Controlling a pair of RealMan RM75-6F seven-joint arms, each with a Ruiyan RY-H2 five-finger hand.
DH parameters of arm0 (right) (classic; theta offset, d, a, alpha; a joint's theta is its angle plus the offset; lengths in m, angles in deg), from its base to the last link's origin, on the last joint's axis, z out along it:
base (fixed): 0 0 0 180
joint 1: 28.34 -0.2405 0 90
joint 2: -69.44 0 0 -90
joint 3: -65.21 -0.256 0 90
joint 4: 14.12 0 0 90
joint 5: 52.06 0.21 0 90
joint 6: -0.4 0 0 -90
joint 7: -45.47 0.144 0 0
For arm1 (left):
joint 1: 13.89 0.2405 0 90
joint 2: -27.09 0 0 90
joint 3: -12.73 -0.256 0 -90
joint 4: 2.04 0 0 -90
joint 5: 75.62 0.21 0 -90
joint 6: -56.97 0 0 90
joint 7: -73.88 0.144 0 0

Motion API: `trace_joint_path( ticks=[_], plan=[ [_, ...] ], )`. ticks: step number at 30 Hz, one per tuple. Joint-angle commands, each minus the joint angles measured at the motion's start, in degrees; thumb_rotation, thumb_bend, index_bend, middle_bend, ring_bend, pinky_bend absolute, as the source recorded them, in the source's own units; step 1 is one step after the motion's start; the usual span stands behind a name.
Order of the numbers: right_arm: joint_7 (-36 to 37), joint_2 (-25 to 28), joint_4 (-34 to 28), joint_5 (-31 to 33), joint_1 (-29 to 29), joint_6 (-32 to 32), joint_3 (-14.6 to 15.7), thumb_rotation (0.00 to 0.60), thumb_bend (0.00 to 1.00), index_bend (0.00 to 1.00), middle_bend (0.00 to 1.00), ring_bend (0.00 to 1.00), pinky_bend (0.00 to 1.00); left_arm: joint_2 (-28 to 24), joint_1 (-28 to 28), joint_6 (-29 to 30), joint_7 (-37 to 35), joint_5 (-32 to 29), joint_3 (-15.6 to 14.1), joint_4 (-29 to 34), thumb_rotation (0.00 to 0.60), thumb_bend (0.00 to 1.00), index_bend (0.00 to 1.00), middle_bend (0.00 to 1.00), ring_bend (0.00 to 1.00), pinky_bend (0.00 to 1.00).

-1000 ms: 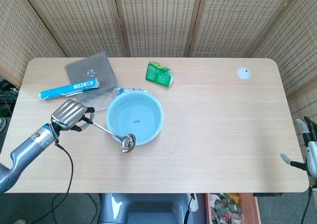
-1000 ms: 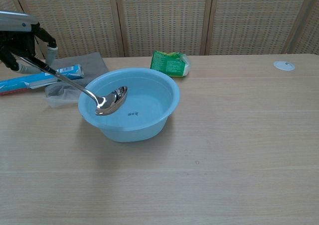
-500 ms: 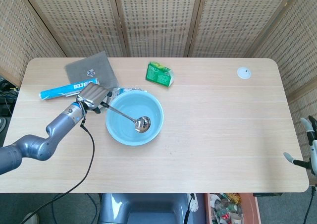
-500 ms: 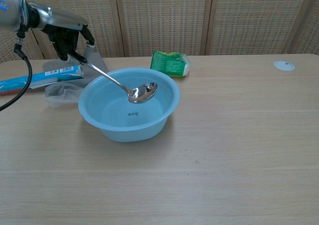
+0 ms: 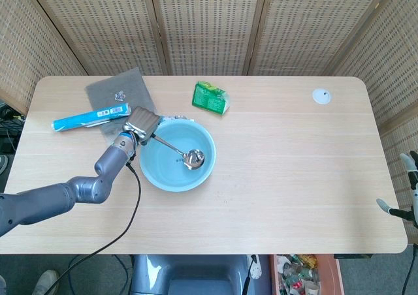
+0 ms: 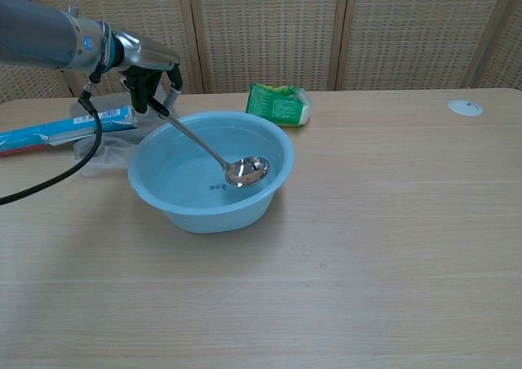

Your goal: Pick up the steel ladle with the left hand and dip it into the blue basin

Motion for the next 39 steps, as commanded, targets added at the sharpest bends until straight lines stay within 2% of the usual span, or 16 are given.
trace_joint_path(
  ticks=[1, 15, 29, 39],
  plan=[
    [0.26, 0.07, 0.13, -0.02, -0.03, 0.13, -0.01, 0.6, 0.0, 0.0, 0.0, 0.0, 0.0, 3.42, -2.5, 1.39, 3.54, -4.77, -1.69, -2.65, 0.6, 0.6, 0.97, 1.0, 0.97, 1.0],
    [2.1, 0.12, 1.47, 0.43, -0.42, 1.29, -0.26, 0.6, 0.0, 0.0, 0.0, 0.0, 0.0, 9.25, -7.32, 5.55, 16.55, -12.88, -5.06, -4.99, 0.6, 0.69, 0.99, 1.0, 0.97, 1.0],
    [2.35, 0.16, 1.61, 0.73, -0.5, 1.66, -0.32, 0.6, 0.0, 0.0, 0.0, 0.0, 0.0, 10.82, -7.96, 6.84, 22.04, -16.84, -4.33, -5.54, 0.6, 0.71, 1.0, 1.0, 0.97, 1.0],
    [2.17, 0.15, 1.5, 0.64, -0.54, 1.8, -0.2, 0.6, 0.0, 0.0, 0.0, 0.0, 0.0, 7.89, -6.17, 5.92, 19.39, -15.45, -2.06, -3.35, 0.6, 0.71, 1.0, 1.0, 0.97, 1.0]
  ],
)
